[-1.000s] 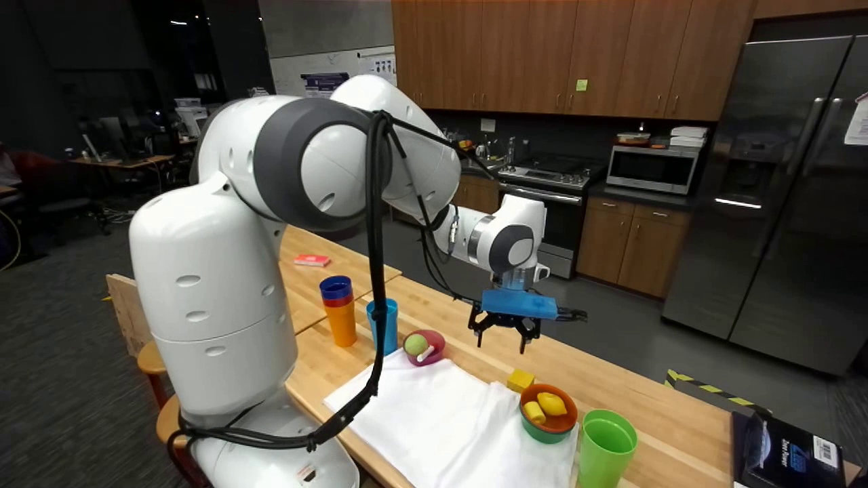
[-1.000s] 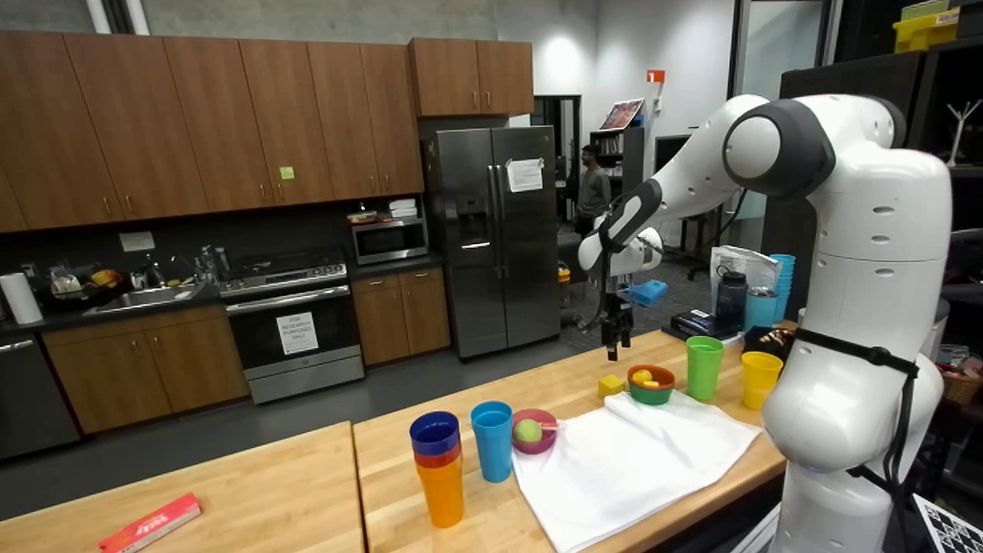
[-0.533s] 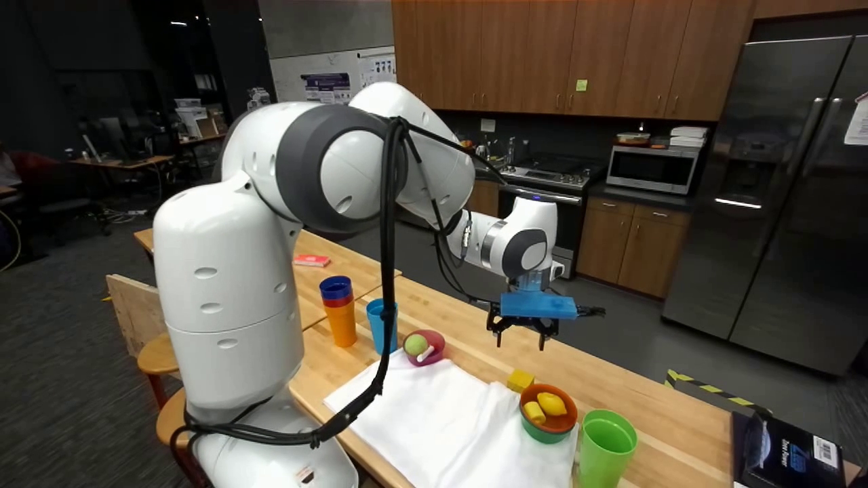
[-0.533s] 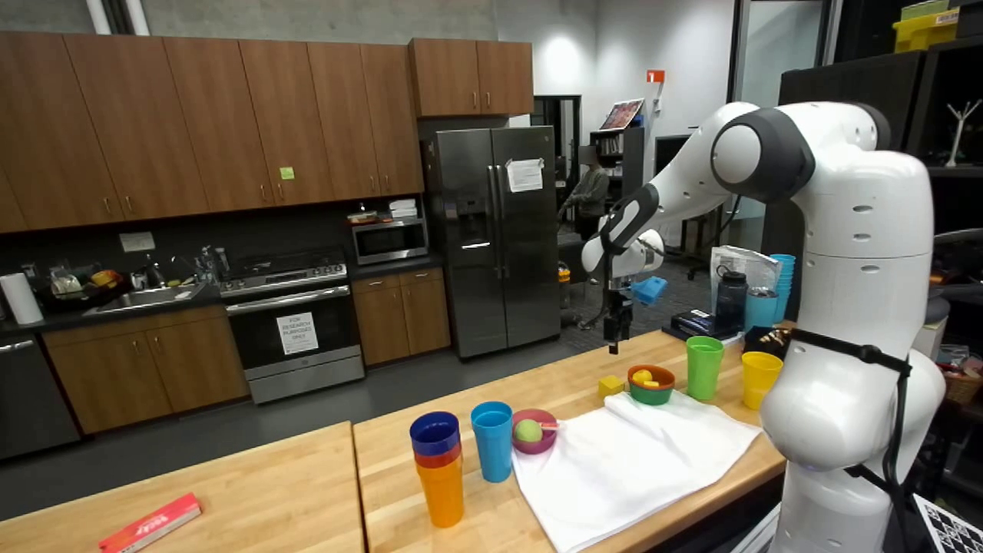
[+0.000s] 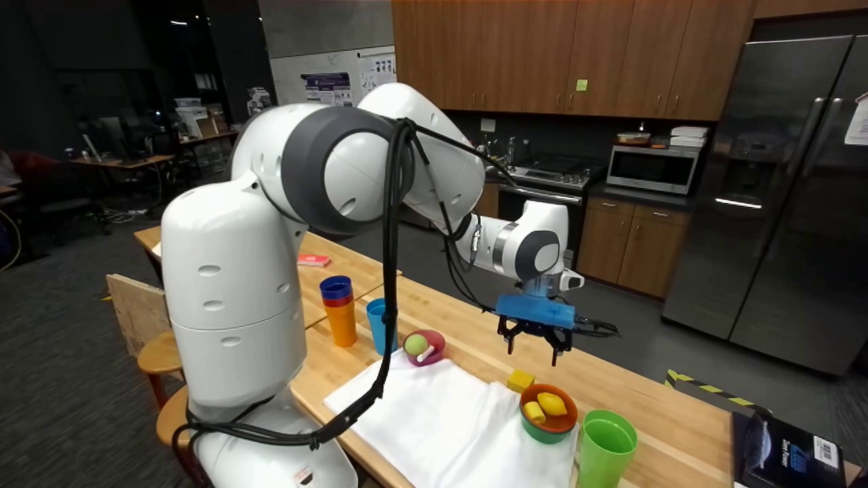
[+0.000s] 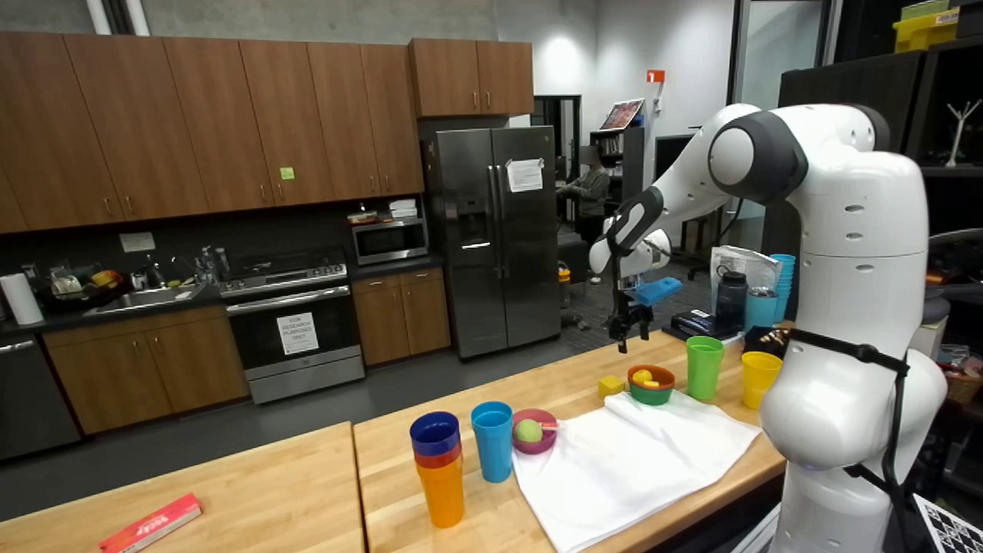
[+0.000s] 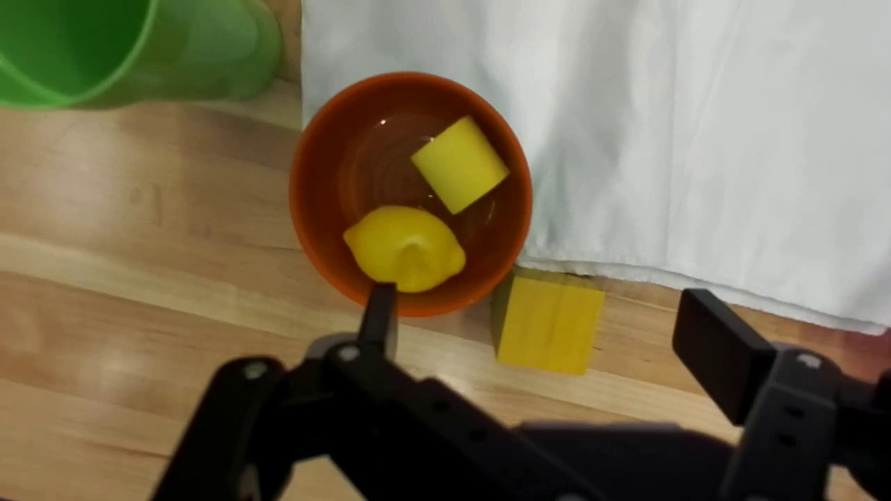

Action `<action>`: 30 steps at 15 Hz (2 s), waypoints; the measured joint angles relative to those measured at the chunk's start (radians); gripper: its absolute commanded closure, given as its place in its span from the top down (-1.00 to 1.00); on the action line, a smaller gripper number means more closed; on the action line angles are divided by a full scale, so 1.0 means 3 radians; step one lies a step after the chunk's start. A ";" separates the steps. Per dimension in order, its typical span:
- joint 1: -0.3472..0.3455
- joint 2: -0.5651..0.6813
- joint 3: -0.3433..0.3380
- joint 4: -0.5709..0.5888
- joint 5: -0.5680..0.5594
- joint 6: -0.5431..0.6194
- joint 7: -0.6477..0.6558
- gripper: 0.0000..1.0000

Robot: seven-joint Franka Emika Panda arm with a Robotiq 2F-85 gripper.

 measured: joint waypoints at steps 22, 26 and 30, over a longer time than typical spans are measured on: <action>-0.0107 -0.0091 -0.0247 0.0292 -0.0339 -0.0350 0.1633 1.00; -0.0104 -0.0089 -0.0231 0.0292 -0.0341 -0.0318 0.1606 1.00; -0.0109 -0.0050 -0.0250 0.0329 -0.0429 -0.0329 0.1642 1.00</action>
